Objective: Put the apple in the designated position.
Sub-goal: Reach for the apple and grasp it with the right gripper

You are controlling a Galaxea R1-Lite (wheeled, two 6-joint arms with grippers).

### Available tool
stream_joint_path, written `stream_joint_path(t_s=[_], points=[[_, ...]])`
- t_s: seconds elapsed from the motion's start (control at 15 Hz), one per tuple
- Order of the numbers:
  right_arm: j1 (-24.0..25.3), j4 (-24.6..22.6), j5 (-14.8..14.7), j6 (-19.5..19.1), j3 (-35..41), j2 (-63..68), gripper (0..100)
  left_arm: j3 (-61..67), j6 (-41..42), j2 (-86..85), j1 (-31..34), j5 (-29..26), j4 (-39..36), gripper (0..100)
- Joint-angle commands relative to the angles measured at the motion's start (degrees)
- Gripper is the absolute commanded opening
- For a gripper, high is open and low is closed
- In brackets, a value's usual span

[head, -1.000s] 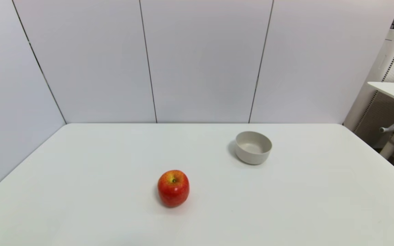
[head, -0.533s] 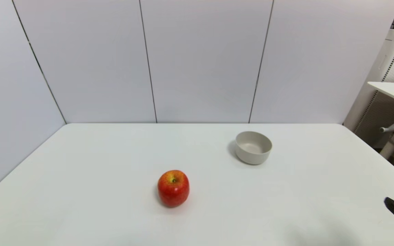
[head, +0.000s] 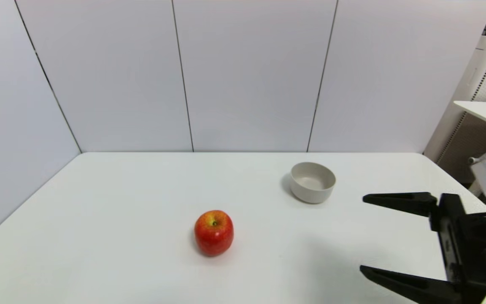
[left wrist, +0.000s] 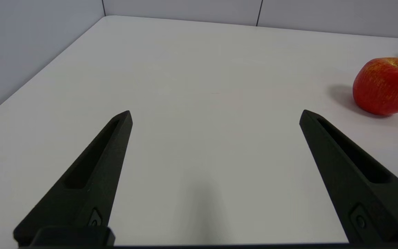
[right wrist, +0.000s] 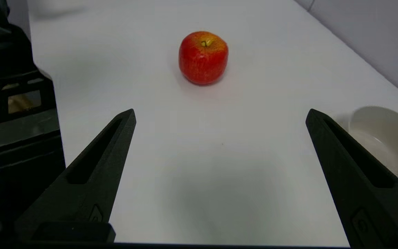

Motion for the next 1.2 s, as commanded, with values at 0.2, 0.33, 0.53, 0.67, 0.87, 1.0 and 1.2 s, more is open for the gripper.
stream_joint_path(t_s=[0.2, 0.33, 0.53, 0.67, 0.87, 1.0, 1.2], points=[[7.1, 0.1, 1.3, -6.9, -13.7, 28.3, 100, 0.0, 0.0, 0.0, 0.0, 0.0, -0.1, 100], [8.2, 0.0, 1.3, -6.8, -18.4, 33.8, 100, 0.0, 0.0, 0.0, 0.0, 0.0, -0.1, 100], [10.8, 0.0, 0.5, -6.5, -24.6, 39.6, 100, 0.0, 0.0, 0.0, 0.0, 0.0, -0.1, 100], [13.1, 0.0, -2.0, -5.4, -26.7, 40.8, 100, 0.0, 0.0, 0.0, 0.0, 0.0, -0.1, 100], [16.4, -0.1, -4.4, -2.9, -27.9, 41.6, 100, 0.0, 0.0, 0.0, 0.0, 0.0, -0.1, 100], [17.3, -0.5, -4.4, -2.6, -29.0, 42.8, 100, 0.0, 0.0, 0.0, 0.0, 0.0, -0.1, 100], [17.8, -0.6, -6.3, -2.6, -31.4, 45.1, 100, 0.0, 0.0, 0.0, 0.0, 0.0, -0.1, 100]])
